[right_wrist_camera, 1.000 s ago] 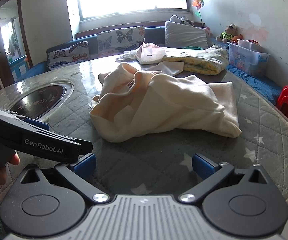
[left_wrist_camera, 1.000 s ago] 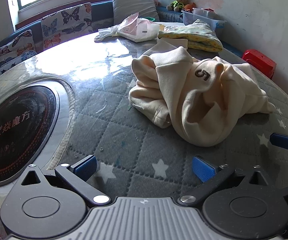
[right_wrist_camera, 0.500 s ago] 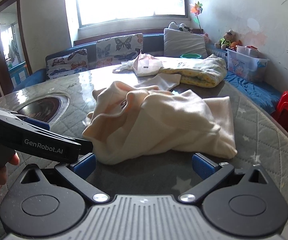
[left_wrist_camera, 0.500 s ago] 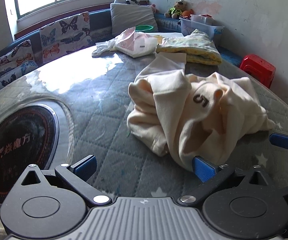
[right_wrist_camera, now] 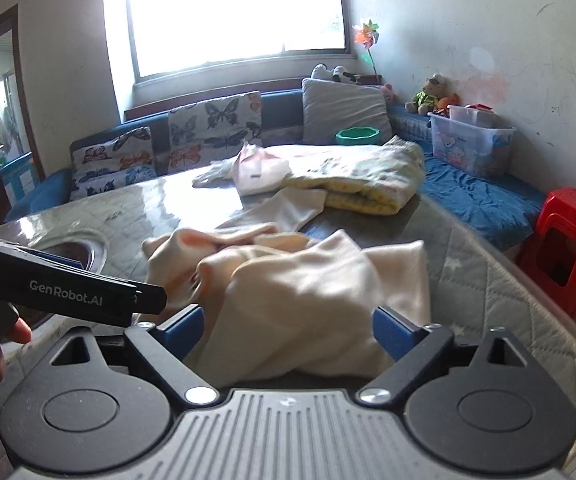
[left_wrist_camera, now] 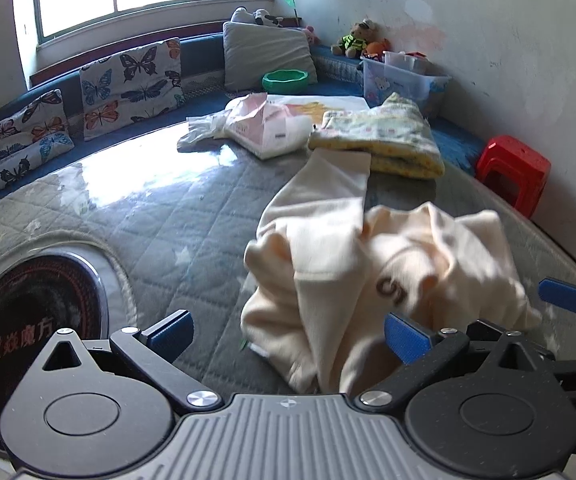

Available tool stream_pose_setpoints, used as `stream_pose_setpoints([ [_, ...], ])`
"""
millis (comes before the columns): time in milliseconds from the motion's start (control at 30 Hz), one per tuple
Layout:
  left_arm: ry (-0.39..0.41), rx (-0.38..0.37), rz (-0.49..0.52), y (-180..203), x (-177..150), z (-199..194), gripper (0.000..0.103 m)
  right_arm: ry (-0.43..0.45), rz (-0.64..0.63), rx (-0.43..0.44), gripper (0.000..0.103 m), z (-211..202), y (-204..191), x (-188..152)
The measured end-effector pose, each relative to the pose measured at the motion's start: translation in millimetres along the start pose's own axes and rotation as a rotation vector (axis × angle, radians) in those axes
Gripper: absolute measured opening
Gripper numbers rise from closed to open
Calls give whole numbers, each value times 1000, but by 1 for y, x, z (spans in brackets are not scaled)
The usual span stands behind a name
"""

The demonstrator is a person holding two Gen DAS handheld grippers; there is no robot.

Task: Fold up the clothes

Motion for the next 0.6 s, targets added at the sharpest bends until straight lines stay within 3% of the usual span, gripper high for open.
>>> stream_pose_setpoints([
  [233, 22, -25, -19, 7, 25, 9, 102, 8, 27, -9, 77, 9, 15, 15],
  [367, 21, -33, -20, 10, 35, 19, 93, 4, 36, -7, 70, 16, 22, 20],
  [433, 10, -38, -13, 12, 35, 26, 84, -3, 50, -2, 62, 21, 26, 21],
  [533, -13, -35, -8, 10, 34, 36, 67, -20, 76, 9, 57, 27, 31, 23],
  [600, -23, -47, -13, 7, 33, 39, 46, -28, 85, 16, 54, 31, 34, 25],
])
Point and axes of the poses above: each gripper's, at about its wrist camera, not at the fingertips, and z roughly the way its jaws point, y to its right, x to its top, the point moved 5 cm from there along z, roughly the way its jaws point, and after that the axes turned 3 degrees about -z, right-handed, at the moved point
